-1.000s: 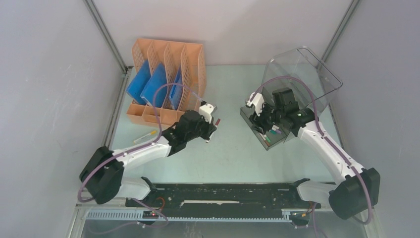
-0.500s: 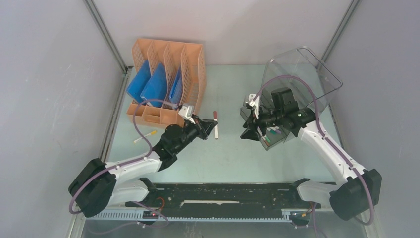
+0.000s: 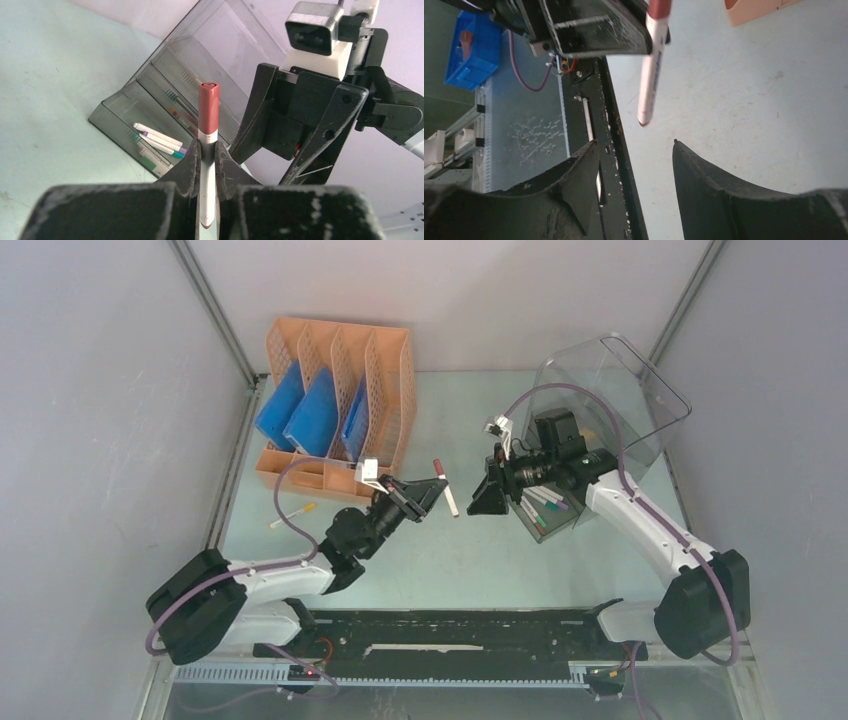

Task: Organize the desk
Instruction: Pick up the stationery from the center of the board.

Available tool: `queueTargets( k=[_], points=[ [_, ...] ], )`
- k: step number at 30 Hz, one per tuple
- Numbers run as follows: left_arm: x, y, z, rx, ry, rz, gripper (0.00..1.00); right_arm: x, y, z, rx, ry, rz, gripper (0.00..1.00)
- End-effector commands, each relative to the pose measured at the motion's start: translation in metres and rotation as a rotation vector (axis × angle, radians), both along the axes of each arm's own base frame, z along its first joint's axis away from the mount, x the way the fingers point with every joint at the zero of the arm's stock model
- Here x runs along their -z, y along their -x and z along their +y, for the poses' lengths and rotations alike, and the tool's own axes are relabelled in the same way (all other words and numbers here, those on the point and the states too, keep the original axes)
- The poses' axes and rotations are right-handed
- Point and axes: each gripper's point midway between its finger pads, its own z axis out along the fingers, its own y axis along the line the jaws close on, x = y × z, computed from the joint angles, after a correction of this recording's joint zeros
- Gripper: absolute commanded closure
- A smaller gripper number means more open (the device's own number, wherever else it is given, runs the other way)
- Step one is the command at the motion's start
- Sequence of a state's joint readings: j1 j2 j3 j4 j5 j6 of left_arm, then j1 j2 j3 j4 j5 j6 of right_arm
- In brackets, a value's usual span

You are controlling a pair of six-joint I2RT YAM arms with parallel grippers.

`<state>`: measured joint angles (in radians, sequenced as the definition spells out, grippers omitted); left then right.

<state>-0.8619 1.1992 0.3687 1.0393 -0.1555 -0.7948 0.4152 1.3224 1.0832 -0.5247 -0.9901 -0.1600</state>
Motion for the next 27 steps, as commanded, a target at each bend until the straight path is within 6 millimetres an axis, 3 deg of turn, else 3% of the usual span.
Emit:
queueTargets(
  k=[1,14,18,24,27],
  points=[
    [-0.027,-0.001,-0.009,-0.005,0.122,-0.013,1.00,-0.017,0.001,0.009,-0.002,-0.052,0.003,0.37],
    [-0.033,0.008,-0.038,0.080,0.170,-0.008,1.00,0.003,-0.004,0.018,0.035,0.023,0.013,0.43],
    [-0.034,0.010,-0.045,0.103,0.177,-0.007,1.00,0.002,-0.002,0.021,0.025,0.021,0.009,0.59],
    [-0.034,0.011,-0.047,0.113,0.176,-0.012,1.00,0.003,-0.006,0.018,0.037,0.026,0.000,0.93],
    [-0.034,0.012,-0.046,0.108,0.170,-0.019,0.87,0.004,-0.008,0.017,0.043,0.037,-0.015,1.00]
  ],
)
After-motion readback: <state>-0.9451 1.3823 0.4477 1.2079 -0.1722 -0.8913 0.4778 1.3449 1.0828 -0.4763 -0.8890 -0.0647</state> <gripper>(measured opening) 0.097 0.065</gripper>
